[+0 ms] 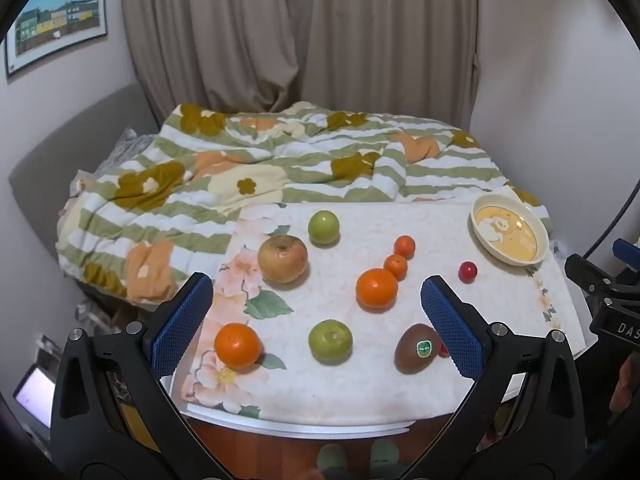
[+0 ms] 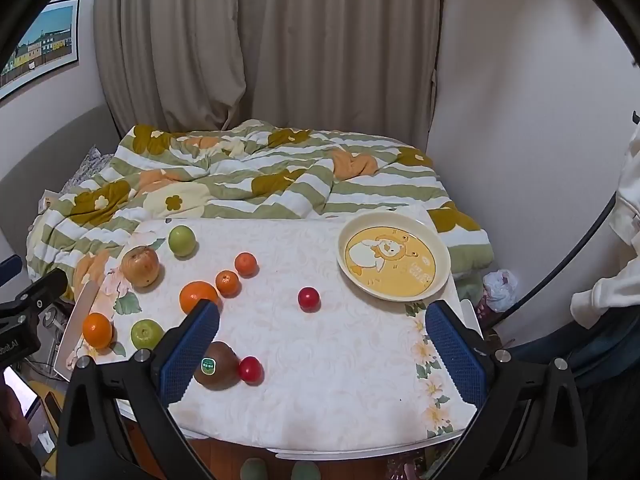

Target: Organize fruits

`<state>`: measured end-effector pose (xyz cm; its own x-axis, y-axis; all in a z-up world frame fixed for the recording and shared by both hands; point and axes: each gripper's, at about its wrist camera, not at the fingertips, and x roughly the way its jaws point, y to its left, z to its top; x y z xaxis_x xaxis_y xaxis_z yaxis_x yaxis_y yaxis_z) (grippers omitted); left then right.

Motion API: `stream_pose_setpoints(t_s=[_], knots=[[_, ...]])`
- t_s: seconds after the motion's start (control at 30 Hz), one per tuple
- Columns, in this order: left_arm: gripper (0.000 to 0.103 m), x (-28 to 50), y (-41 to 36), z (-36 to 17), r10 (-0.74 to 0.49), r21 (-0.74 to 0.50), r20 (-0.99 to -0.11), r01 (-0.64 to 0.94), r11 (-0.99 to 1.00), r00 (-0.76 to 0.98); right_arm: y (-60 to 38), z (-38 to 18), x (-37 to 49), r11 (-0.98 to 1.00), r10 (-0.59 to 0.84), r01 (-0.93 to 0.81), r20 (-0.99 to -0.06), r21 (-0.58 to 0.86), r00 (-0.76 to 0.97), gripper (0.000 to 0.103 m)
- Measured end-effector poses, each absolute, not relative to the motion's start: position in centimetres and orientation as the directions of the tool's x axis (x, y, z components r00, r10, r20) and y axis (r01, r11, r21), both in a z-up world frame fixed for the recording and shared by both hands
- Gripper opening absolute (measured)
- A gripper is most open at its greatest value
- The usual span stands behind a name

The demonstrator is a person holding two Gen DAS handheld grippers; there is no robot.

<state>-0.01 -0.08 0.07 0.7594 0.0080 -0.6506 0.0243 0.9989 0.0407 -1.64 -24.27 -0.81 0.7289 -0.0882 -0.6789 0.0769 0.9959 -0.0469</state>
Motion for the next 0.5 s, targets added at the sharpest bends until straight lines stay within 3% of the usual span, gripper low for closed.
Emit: stream_pose_setpoints(t_s=[0.5], knots=[[0.103, 0.78, 0.15, 0.00, 0.012, 0.038, -0.650, 0.017, 0.999, 0.760, -23.80, -0.84, -1.03, 0.997, -0.075, 0.058, -0.682, -0.048, 0.727, 0.103]])
